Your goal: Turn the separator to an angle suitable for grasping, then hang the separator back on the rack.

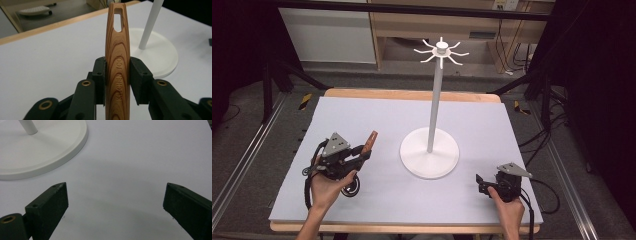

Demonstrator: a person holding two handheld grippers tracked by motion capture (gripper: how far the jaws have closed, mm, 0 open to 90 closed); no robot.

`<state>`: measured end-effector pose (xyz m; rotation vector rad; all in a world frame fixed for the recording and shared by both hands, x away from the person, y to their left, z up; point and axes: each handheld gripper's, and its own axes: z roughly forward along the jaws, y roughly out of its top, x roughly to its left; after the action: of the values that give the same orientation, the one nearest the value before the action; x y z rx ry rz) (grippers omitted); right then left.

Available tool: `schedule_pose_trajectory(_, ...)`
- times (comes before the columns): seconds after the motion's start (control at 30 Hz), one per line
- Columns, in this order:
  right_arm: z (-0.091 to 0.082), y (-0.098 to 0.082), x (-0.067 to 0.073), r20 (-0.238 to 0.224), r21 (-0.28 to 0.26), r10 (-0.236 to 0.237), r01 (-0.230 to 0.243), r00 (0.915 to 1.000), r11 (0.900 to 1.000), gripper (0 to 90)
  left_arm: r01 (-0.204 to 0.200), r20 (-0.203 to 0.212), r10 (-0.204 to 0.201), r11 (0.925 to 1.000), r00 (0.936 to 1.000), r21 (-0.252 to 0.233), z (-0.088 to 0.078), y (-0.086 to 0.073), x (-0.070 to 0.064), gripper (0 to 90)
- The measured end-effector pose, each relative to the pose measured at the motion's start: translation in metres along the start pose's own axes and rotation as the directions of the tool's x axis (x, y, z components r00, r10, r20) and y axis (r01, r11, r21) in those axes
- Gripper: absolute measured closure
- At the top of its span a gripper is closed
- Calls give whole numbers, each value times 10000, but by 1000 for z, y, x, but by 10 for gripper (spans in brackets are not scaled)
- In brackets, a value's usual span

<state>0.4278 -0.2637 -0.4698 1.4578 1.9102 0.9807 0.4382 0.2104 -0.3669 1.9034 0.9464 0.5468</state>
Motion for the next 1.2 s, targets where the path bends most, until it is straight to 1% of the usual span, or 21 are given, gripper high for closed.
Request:
schedule_pose_trajectory(0.1, 0, 0, 0, -9, 11, 2, -2, 10000, 10000, 65, 8, 44, -7, 9993, 10000, -376, -7, 3, -3, 676)
schedule_pose_trajectory(0.27, 0, 0, 0, -14, 7, 12, -12, 10000, 10000, 65, 61, 162, -48, 9967, 9999, -804, -15, 6, -4, 675)
schedule_pose_trajectory(0.37, 0, 0, 0, -26, 19, 31, -31, 10000, 10000, 65, 146, 119, -134, 9939, 9998, -1096, -18, 7, -3, 675)
schedule_pose_trajectory(0.43, 0, 0, 0, -2, 14, 1, -1, 10000, 10000, 65, 148, 87, -138, 9931, 9999, -1167, -20, 8, -2, 675)
schedule_pose_trajectory(0.47, 0, 0, 0, 15, 3, -15, 15, 10000, 10000, 65, 240, 70, -232, 9904, 9997, -1364, -22, 9, -1, 675)
schedule_pose_trajectory(0.63, 0, 0, 1, -60, -18, -28, 28, 10000, 10000, 65, 397, 25, -400, 9825, 9992, -1818, -29, 14, 2, 675)
schedule_pose_trajectory(0.73, 1, 0, 0, -45, -41, -94, 94, 9999, 9999, 65, 392, -5, -401, 9792, 9992, -1992, -33, 17, 2, 675)
schedule_pose_trajectory(0.77, 0, 0, 0, -61, -38, -8, 8, 10000, 10000, 65, 431, 18, -437, 9776, 9990, -2061, -34, 18, 3, 675)
schedule_pose_trajectory(0.8, 0, 0, 0, -38, -65, -13, 13, 10000, 10000, 65, 431, 18, -437, 9776, 9990, -2061, -34, 18, 3, 675)
schedule_pose_trajectory(0.83, 1, 0, 0, -44, -73, -28, 28, 10000, 10000, 65, 483, 39, -487, 9753, 9988, -2156, -35, 21, 5, 675)
schedule_pose_trajectory(0.93, 1, -1, 0, -78, -16, -67, 66, 9999, 10000, 65, 542, 172, -517, 9725, 9985, -2264, -36, 26, 5, 675)
schedule_pose_trajectory(1.07, 1, -1, -1, -58, -71, -26, 26, 10000, 10000, 65, 467, 259, -417, 9696, 9988, -2403, -37, 34, 3, 675)
schedule_pose_trajectory(1.2, 1, 0, -1, -61, -63, -33, 32, 10000, 10000, 65, 441, 321, -370, 9641, 9988, -2619, -39, 44, 1, 675)
